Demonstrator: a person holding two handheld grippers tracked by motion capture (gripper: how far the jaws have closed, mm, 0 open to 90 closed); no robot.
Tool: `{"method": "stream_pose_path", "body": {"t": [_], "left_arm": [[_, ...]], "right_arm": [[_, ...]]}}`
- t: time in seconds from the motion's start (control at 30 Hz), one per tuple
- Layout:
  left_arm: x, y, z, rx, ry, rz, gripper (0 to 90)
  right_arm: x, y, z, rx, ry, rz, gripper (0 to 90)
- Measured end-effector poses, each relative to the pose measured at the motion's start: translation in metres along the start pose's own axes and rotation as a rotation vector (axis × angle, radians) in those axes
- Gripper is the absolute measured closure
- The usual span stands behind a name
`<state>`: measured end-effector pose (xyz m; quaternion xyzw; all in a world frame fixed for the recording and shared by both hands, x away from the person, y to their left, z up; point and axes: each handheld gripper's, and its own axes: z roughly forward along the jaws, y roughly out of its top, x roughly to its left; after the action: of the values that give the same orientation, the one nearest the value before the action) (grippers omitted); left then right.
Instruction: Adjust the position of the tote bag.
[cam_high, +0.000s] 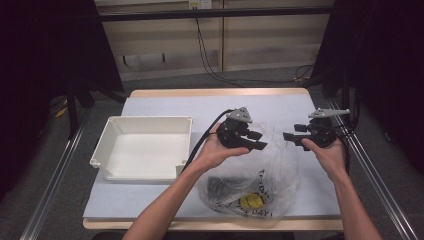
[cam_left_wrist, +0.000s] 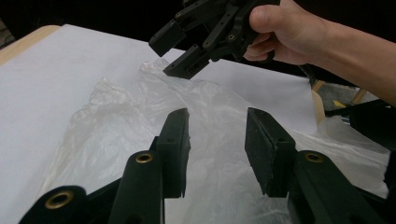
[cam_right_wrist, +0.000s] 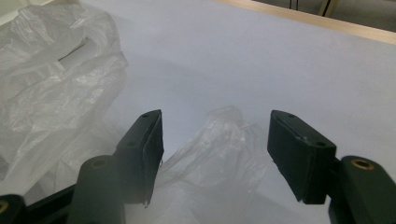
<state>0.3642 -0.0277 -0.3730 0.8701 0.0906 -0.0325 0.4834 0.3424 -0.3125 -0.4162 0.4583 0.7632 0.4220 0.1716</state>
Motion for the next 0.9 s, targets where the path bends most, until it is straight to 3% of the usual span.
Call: {"method": "stream_pose_path", "body": {"t": [0.23, 0.4, 0.57, 0.73, 0.8, 0.9], "left_arm": [[0.006, 0.002, 0.018, 0.061, 0.012, 0.006, 55.4], [0.009, -0.003, 0.027, 0.129, 0.032, 0.001, 55.9], [0.009, -0.007, 0.034, 0.162, 0.015, 0.012, 65.2], [0.008, -0.010, 0.038, 0.184, 0.020, 0.029, 80.9], [0.009, -0.012, 0.038, 0.179, 0.016, 0.018, 89.5], [0.010, -0.013, 0.035, 0.171, 0.012, 0.014, 90.0]], "right_arm": [[0.000, -0.002, 0.008, 0.029, -0.006, -0.003, 35.2], [0.003, -0.005, 0.014, 0.046, 0.004, -0.004, 43.8], [0.009, -0.007, 0.017, 0.071, 0.004, -0.032, 63.7], [0.009, -0.009, 0.012, 0.038, 0.025, -0.021, 82.0], [0.009, -0.010, 0.010, 0.027, 0.030, -0.016, 86.2], [0.008, -0.012, 0.007, 0.015, 0.037, -0.014, 88.9]]}}
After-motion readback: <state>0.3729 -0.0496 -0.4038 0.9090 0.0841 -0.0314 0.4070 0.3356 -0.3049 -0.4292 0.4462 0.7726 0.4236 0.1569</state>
